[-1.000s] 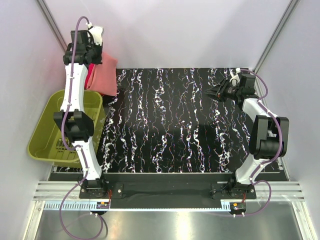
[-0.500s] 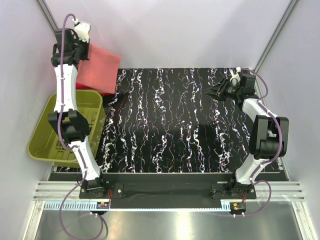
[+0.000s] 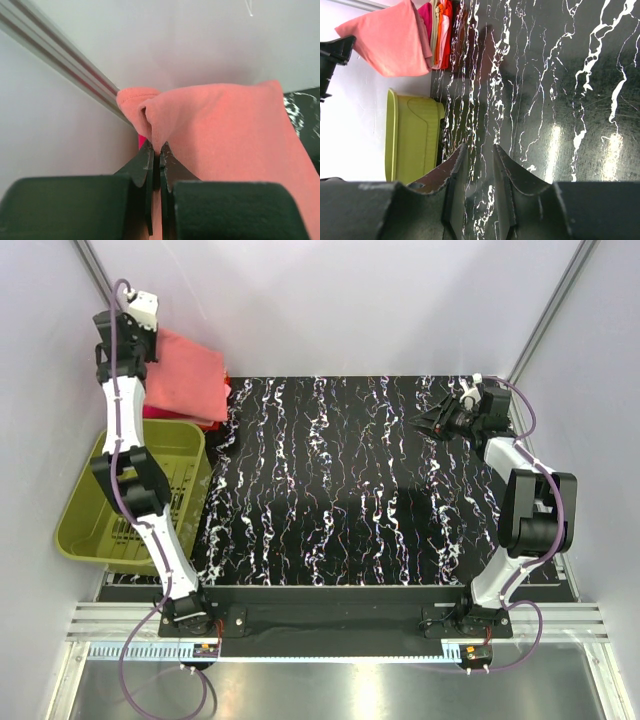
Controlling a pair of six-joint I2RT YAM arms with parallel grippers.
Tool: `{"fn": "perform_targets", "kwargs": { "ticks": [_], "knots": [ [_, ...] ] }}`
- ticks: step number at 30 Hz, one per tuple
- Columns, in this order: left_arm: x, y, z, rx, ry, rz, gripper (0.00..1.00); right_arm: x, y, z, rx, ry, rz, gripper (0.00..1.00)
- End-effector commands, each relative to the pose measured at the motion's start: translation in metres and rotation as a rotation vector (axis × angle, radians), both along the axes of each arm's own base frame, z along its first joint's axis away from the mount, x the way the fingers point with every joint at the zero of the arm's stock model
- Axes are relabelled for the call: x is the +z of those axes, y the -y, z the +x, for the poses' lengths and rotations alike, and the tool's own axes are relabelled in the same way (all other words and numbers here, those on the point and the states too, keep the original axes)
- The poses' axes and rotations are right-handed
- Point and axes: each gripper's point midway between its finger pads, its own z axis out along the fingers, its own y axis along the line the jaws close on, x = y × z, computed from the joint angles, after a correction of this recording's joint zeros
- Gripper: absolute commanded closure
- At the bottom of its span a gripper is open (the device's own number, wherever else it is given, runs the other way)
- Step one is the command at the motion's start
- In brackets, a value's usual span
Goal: Fold and stack the t-shirts
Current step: Neatly place the folded tshirt to the corner
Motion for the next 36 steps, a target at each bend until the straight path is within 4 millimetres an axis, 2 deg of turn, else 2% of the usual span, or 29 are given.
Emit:
{"fn": "perform_targets", "kwargs": {
  "ticks": [1,7,11,12,13,14,18,20,22,23,24,27,28,29,30,32,34,35,36],
  "knots": [
    [0.059,-0.005,0.021,0.04,0.239,0.119,1.0,0.001,0.0,0.006,-0.003,0.045,-0.018,0.66],
    [0.049,-0.011,0.03,0.111,0.288,0.174,1.0,0.002,0.0,0.004,-0.001,0.053,-0.027,0.66],
    [0.031,-0.037,0.029,0.229,0.275,0.185,1.0,0.001,-0.001,0.003,0.001,0.05,-0.027,0.66],
    [0.017,-0.038,0.029,0.221,0.251,0.187,1.0,0.001,0.0,0.003,0.001,0.05,-0.027,0.66],
    [0.014,-0.04,0.027,0.225,0.249,0.207,1.0,0.001,0.0,0.003,0.001,0.05,-0.027,0.66],
    [0.018,-0.042,0.026,0.233,0.269,0.219,1.0,0.0,-0.001,0.004,0.003,0.049,-0.026,0.66],
    [0.002,-0.049,0.026,0.228,0.246,0.232,1.0,-0.003,-0.001,0.004,0.003,0.039,-0.021,0.66],
    [-0.007,-0.054,0.028,0.227,0.234,0.23,1.0,-0.004,-0.001,0.004,0.002,0.04,-0.024,0.66],
    [-0.006,-0.058,0.031,0.234,0.239,0.225,1.0,-0.004,-0.001,0.004,0.004,0.042,-0.025,0.66],
    [-0.014,-0.06,0.034,0.24,0.228,0.22,1.0,-0.004,-0.001,0.004,0.003,0.04,-0.026,0.66],
    [-0.009,-0.065,0.035,0.244,0.24,0.221,1.0,-0.005,0.0,0.004,0.001,0.039,-0.026,0.66],
    [-0.018,-0.068,0.042,0.242,0.24,0.198,1.0,-0.006,-0.001,0.004,0.002,0.036,-0.029,0.66],
    [-0.018,-0.07,0.044,0.244,0.243,0.191,0.98,-0.007,0.0,0.004,0.001,0.033,-0.029,0.66],
    [-0.028,-0.072,0.047,0.247,0.233,0.185,0.92,-0.007,0.0,0.004,0.001,0.034,-0.03,0.66],
    [-0.027,-0.075,0.047,0.262,0.242,0.181,0.72,-0.008,0.0,0.005,0.0,0.034,-0.031,0.66],
    [-0.03,-0.078,0.048,0.284,0.241,0.178,0.71,-0.008,0.0,0.005,-0.001,0.035,-0.033,0.66],
    [-0.026,-0.075,0.044,0.286,0.24,0.153,0.54,-0.009,0.0,0.005,-0.003,0.032,-0.036,0.66],
    [-0.03,-0.069,0.044,0.276,0.23,0.141,0.47,-0.009,-0.001,0.004,-0.001,0.03,-0.034,0.66],
    [-0.028,-0.065,0.042,0.276,0.236,0.125,0.42,-0.008,0.0,0.005,-0.003,0.035,-0.038,0.66]
  ]
}}
